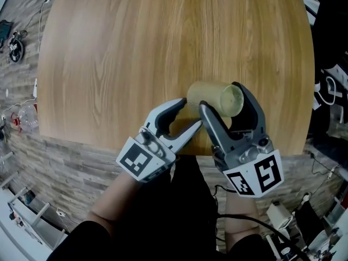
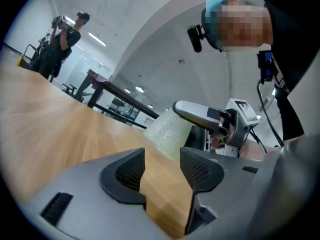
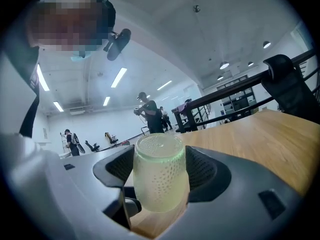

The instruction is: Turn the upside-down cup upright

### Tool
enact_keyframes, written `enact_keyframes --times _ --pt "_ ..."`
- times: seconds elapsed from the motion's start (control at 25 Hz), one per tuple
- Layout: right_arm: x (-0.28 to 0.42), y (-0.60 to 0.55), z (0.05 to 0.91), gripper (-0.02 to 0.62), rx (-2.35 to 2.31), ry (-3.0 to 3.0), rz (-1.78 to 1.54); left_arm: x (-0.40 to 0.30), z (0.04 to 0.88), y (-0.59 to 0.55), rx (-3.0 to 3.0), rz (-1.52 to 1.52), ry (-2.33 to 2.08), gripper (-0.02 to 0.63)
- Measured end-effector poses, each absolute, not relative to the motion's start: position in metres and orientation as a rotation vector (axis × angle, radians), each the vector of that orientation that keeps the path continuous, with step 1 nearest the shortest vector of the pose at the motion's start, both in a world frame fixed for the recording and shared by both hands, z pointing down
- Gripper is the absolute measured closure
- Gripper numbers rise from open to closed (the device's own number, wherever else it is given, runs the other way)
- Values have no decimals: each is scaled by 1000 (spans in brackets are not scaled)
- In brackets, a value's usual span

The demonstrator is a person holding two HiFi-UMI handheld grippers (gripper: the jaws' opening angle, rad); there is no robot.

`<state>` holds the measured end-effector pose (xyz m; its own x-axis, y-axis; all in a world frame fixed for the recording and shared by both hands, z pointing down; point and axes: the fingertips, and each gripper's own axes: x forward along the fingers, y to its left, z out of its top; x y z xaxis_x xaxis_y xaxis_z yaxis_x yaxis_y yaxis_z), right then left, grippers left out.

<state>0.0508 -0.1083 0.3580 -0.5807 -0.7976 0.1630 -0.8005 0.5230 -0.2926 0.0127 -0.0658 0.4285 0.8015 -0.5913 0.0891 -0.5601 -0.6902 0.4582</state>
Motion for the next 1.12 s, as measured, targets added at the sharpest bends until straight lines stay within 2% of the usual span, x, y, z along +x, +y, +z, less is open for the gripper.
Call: enact_keyframes --times 0.12,0.2,0.36,0.76,1.12 --pt "52 -104 363 273 1419 -2748 552 22 427 -62 2552 -98 -810 394" --pt "54 -102 366 273 1420 -2761 580 25 427 -59 2570 -99 -785 438" --pt "56 -102 369 273 1405 -2817 679 23 426 -53 2588 -130 -749 481" --pt "64 -103 372 272 1335 -2980 902 20 419 -43 2712 -91 -714 552" --pt "78 -113 398 272 1517 -2760 777 13 441 -49 2681 99 -823 588"
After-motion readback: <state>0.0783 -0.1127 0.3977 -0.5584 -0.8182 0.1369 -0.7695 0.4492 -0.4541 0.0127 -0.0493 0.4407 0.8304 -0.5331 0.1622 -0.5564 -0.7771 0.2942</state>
